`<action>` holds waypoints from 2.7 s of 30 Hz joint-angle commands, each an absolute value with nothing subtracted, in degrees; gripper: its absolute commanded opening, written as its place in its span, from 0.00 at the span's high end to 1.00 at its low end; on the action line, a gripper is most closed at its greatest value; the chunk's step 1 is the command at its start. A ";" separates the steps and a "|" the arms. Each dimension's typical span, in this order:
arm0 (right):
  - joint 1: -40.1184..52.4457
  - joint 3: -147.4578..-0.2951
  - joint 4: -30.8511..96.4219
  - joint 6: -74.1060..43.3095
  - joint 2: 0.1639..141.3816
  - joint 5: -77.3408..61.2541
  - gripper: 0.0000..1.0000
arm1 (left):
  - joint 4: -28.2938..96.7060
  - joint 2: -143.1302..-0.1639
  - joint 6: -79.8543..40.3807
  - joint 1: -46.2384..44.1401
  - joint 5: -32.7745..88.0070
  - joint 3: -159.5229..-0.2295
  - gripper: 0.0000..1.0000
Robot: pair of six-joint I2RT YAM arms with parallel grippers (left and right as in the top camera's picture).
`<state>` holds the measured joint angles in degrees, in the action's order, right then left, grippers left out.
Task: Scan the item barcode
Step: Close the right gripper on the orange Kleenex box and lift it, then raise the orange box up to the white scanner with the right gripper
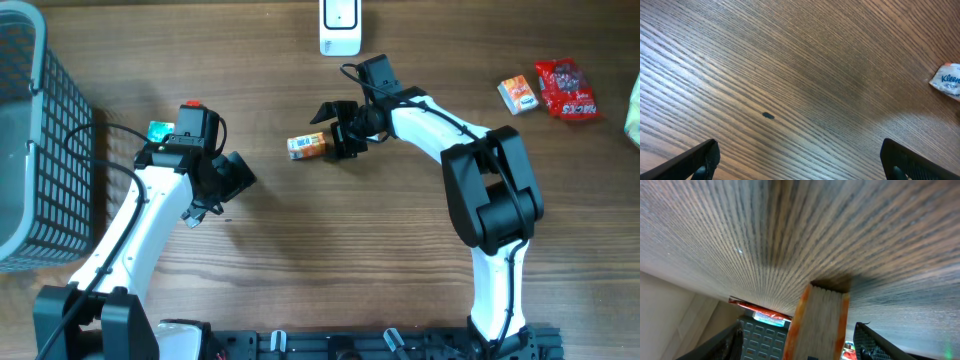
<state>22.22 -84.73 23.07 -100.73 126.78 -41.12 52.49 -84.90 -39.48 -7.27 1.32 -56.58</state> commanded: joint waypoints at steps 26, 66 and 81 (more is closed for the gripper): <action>19.53 -85.93 27.57 -78.06 127.42 -34.98 0.96 | 52.36 -84.20 -39.42 -6.96 0.56 -56.12 0.00; 24.91 -85.43 -12.43 1.32 110.85 12.71 0.95 | 51.42 -84.20 -39.44 -6.96 0.56 -56.12 0.00; 24.88 -85.43 -46.37 -7.70 128.86 12.69 0.96 | 51.31 -84.20 -39.44 -6.96 0.56 -56.12 0.00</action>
